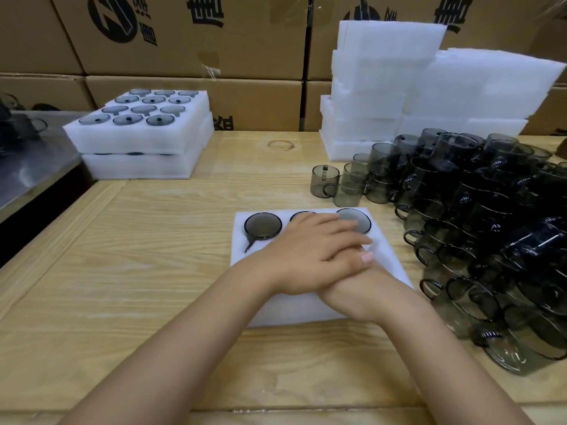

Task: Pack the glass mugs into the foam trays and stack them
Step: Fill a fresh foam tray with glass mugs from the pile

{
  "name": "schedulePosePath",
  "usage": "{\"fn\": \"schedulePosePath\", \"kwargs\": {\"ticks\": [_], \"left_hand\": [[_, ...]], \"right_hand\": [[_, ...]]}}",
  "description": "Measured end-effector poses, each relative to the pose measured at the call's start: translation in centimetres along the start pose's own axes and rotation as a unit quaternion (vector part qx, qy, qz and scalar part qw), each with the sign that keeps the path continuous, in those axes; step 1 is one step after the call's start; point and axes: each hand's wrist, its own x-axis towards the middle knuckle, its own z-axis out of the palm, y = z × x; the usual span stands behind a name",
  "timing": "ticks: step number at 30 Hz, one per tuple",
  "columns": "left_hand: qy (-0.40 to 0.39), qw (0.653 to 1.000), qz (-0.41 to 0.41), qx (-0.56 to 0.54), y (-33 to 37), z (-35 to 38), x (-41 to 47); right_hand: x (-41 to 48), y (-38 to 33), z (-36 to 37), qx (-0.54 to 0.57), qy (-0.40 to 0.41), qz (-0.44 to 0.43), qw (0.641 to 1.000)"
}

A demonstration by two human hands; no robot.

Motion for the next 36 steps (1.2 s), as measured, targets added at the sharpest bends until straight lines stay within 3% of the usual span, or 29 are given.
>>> {"fn": "schedulePosePath", "kwargs": {"ticks": [3, 7, 11, 19, 24, 26, 28, 30, 31, 33, 36], "left_hand": [[0.009, 1.0, -0.022, 0.016, -0.1, 0.9, -0.3], [0.022, 0.998, -0.046, 0.041, 0.0, 1.5, -0.6], [0.083, 0.988, -0.101, 0.081, 0.7, 1.8, -1.5], [0.316, 0.932, -0.122, 0.127, 0.4, 2.7, -2.6], [0.364, 0.91, -0.084, 0.181, -1.1, 3.5, -2.6], [0.361, 0.908, -0.051, 0.206, -1.5, 3.8, -2.7], [0.349, 0.911, -0.047, 0.216, -1.7, 4.1, -2.9], [0.348, 0.905, -0.067, 0.237, -1.8, 4.4, -2.9], [0.352, 0.898, -0.08, 0.251, -1.8, 4.5, -2.9], [0.356, 0.889, -0.091, 0.272, -1.9, 4.7, -2.7], [0.357, 0.885, -0.09, 0.283, -2.2, 4.9, -2.5]], "right_hand": [[0.0, 0.1, 0.2, -0.106, -0.03, -0.019, 0.994], [-0.1, -0.4, 0.2, -0.153, -0.025, -0.027, 0.988], [0.0, -0.3, 0.7, -0.182, -0.007, 0.002, 0.983], [2.1, -0.1, 0.8, -0.131, -0.016, 0.044, 0.99], [3.0, 0.2, 0.5, -0.111, -0.017, 0.027, 0.993], [3.0, 0.2, 0.2, -0.053, -0.02, 0.017, 0.998], [3.3, 0.4, -0.5, 0.138, 0.032, 0.036, 0.989], [3.7, 1.3, -1.9, 0.329, 0.16, 0.104, 0.925], [4.1, 2.4, -2.8, 0.328, 0.241, 0.139, 0.903], [5.2, 5.2, -4.5, 0.206, 0.326, 0.214, 0.897], [7.8, 9.0, -5.7, 0.093, 0.26, 0.3, 0.913]]}}
